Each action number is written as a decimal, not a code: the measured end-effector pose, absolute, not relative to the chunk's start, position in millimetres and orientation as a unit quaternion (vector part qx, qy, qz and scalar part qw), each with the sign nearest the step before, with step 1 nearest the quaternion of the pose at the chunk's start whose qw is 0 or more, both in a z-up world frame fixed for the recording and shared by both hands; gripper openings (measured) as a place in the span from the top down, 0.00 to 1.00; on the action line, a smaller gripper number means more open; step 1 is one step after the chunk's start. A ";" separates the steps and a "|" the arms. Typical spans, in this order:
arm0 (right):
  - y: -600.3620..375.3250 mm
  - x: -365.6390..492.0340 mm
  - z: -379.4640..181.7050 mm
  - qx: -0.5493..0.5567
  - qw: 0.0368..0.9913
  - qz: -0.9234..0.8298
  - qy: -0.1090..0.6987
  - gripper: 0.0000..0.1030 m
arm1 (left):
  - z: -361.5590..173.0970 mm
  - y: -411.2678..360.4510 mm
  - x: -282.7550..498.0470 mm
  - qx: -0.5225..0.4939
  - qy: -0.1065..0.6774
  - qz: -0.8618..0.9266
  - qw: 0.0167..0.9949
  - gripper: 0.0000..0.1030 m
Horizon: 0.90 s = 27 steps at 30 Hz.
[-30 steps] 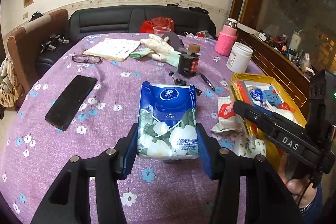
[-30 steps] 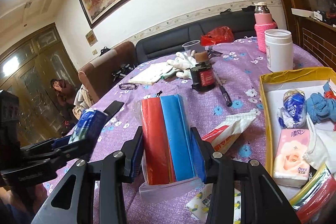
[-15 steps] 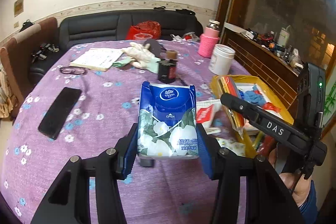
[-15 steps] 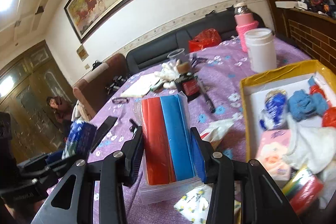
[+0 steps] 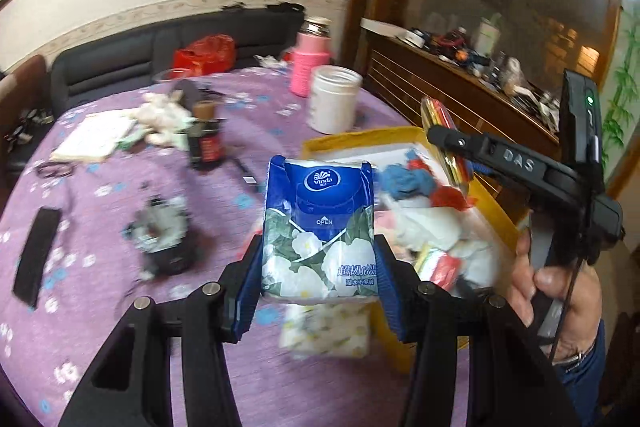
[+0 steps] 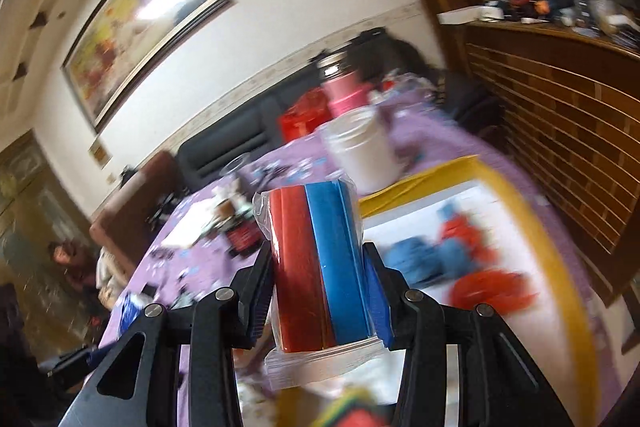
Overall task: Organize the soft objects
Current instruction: 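Carry the blue tissue pack and striped packet over the yellow tray, then open both grippers to drop the tissue pack and striped packet into tray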
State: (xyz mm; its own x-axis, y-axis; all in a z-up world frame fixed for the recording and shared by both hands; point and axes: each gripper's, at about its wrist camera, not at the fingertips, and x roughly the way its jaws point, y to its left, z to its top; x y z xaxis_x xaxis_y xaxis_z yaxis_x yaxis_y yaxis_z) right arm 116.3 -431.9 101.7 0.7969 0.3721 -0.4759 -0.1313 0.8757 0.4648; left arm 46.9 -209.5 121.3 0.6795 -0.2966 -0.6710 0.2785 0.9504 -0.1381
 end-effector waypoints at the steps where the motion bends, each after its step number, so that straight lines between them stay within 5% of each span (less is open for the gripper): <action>1: -441.4 119.8 99.9 0.209 0.926 0.125 0.290 0.56 | 119.4 -220.6 52.7 -0.008 0.372 -0.165 0.914 0.51; 12: -502.0 139.5 63.6 0.251 0.907 0.060 0.333 0.56 | 75.8 -320.7 114.8 0.021 0.426 -0.226 0.876 0.51; 27: -497.3 150.5 51.7 0.224 0.901 0.028 0.370 0.50 | 48.4 -343.1 134.0 0.016 0.460 -0.232 0.857 0.48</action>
